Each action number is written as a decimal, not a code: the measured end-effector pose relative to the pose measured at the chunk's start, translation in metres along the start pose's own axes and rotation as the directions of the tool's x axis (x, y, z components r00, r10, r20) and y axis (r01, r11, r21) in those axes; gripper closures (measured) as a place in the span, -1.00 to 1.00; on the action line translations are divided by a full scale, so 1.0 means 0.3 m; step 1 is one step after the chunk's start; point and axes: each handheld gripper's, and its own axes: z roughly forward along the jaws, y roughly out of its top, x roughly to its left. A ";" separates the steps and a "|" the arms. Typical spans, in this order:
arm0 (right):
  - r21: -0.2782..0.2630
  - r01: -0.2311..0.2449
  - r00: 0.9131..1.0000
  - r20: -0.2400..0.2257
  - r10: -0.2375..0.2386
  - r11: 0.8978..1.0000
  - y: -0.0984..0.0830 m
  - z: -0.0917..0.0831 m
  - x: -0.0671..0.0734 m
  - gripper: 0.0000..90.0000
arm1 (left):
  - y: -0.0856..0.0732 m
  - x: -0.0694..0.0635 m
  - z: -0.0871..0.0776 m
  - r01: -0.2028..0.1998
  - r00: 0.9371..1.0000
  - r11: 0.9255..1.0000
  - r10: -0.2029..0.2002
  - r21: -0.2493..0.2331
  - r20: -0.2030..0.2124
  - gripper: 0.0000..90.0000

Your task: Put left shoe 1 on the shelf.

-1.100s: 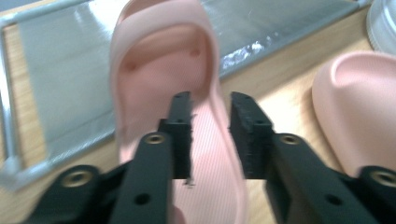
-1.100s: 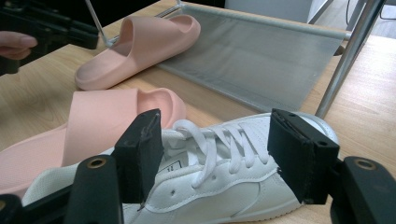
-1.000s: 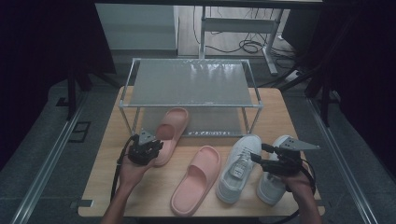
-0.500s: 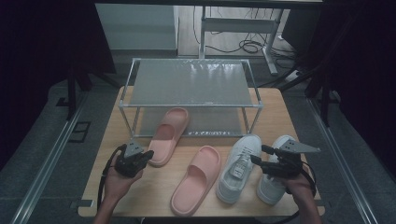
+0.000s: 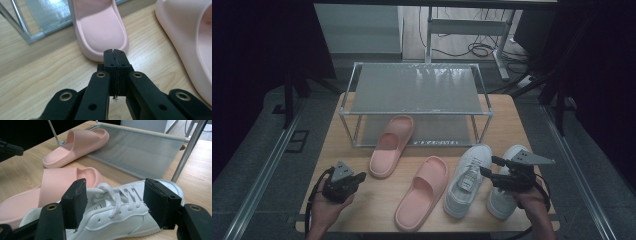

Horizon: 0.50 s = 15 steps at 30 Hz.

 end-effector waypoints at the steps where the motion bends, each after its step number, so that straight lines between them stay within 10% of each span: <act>1: 0.000 0.000 1.000 0.000 0.000 1.000 0.000 0.000 0.000 -0.21 | 0.000 0.000 0.000 0.000 1.000 1.000 0.000 0.000 0.000 1.00; 15: 0.001 -0.010 1.000 0.002 0.010 1.000 -0.006 -0.004 -0.008 -0.21 | -0.001 -0.033 0.085 -0.060 0.997 0.996 0.056 0.072 0.054 1.00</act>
